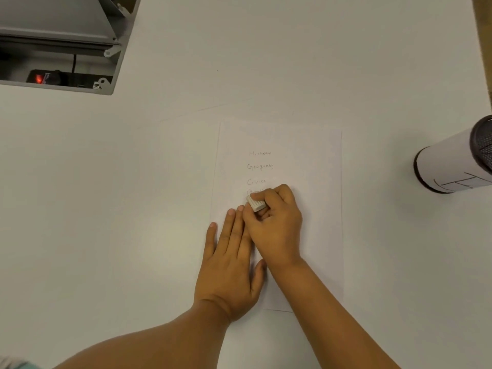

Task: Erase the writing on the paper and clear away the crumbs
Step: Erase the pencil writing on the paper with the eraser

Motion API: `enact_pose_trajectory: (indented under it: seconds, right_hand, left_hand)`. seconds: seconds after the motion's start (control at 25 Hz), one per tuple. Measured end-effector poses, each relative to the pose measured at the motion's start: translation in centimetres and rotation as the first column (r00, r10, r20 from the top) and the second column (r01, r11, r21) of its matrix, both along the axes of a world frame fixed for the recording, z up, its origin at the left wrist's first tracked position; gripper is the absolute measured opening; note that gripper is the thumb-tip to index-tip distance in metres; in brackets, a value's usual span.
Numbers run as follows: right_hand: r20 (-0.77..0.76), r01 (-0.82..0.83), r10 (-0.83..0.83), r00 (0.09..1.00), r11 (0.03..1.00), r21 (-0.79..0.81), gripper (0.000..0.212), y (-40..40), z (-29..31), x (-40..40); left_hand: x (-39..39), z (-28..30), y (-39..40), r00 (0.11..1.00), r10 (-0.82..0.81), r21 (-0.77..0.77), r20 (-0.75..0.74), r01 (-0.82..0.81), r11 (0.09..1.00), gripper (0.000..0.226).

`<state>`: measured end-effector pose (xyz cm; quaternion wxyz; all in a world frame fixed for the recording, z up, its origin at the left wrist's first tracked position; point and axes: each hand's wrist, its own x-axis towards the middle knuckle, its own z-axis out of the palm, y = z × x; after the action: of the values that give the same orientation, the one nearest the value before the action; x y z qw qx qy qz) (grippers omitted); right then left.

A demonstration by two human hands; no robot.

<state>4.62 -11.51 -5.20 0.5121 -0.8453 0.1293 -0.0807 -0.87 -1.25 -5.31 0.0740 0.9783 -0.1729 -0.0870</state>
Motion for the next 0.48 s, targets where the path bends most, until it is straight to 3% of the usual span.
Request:
enact_pose_trajectory:
  seconds: [0.16,0.48]
  right_hand:
    - [0.012,-0.023,0.022,1.000,0.999,0.035,0.013,-0.1,0.0,-0.7]
    - [0.034,-0.008,0.011,0.999,0.996,-0.090,0.018,-0.8,0.2,0.5]
  left_hand:
    - [0.1,0.0,0.0,1.000,-0.002,-0.020,0.000,0.002,1.000,0.070]
    - [0.0,-0.1,0.0,1.000,0.006,0.005,-0.001,-0.006,1.000,0.068]
